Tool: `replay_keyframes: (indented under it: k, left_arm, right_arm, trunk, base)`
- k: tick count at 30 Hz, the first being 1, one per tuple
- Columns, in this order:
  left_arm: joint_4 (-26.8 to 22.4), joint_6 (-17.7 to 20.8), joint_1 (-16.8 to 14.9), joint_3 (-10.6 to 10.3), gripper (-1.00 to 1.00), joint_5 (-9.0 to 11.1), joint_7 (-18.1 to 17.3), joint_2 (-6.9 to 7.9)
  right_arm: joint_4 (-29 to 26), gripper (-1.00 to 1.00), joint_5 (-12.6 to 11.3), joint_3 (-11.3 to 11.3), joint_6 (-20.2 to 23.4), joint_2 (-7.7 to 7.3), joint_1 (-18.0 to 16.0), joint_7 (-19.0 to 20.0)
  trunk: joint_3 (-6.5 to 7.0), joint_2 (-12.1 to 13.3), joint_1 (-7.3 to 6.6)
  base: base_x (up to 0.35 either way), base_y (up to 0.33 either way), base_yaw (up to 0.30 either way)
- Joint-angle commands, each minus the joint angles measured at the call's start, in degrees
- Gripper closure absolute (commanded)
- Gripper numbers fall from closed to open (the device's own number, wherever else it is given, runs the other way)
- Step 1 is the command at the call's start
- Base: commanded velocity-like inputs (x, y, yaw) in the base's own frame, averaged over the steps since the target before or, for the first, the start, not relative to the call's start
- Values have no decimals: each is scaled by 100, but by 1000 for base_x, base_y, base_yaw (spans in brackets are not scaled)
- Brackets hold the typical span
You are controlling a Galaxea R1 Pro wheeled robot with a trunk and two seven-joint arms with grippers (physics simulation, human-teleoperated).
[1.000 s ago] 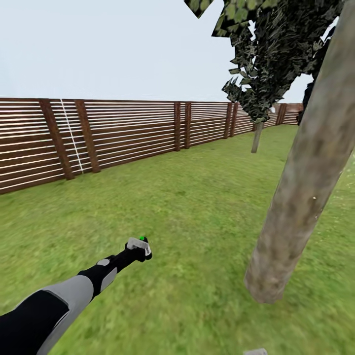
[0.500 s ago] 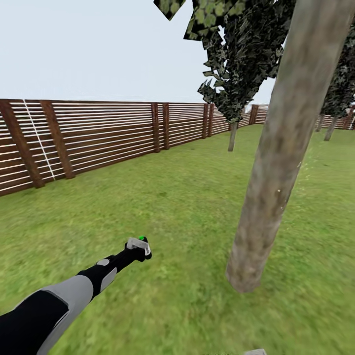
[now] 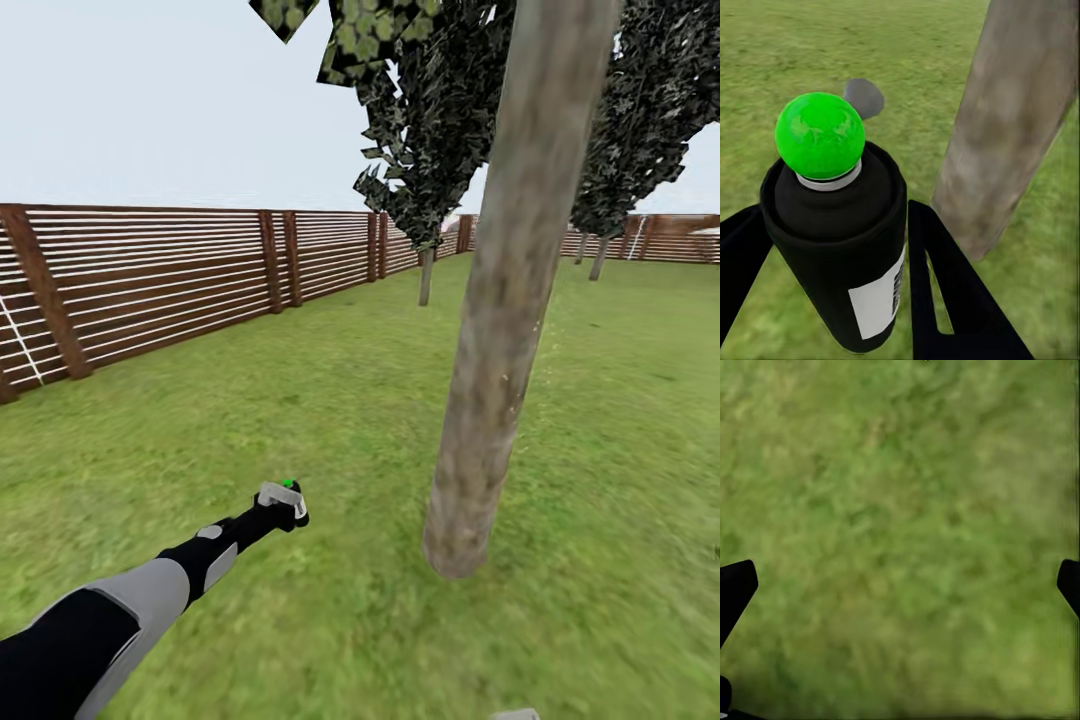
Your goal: In the garden, pick up the pesticide atomizer on the floor and spray pesticide onto both trees until each tree trunk is fully covered.
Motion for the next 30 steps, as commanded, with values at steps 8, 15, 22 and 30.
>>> replay_keyframes:
  k: [8,15,22,30]
  left_arm:
    - [-1,-2,-2,6,100,0,-3,0]
    - [-1,-2,-2,6,100,0,-2,-2]
    - [-1,-2,0,6,100,0,-2,-9]
    - [-1,-2,0,6,100,0,-2,-73]
  right_arm:
    - [17,-100,7,0,0,0,1,0]
    - [18,-100,9,0,0,1,0,0]
    - [18,-100,9,0,0,1,-3,0]
    - [18,-100,9,0,0,1,0,0]
  trunk:
    - [20,0,0]
    - [38,0,0]
    - [55,0,0]
    - [76,0,0]
  base:
    - [0,0,-286]
    - [0,0,-286]
    - [0,0,-286]
    - [0,0,-286]
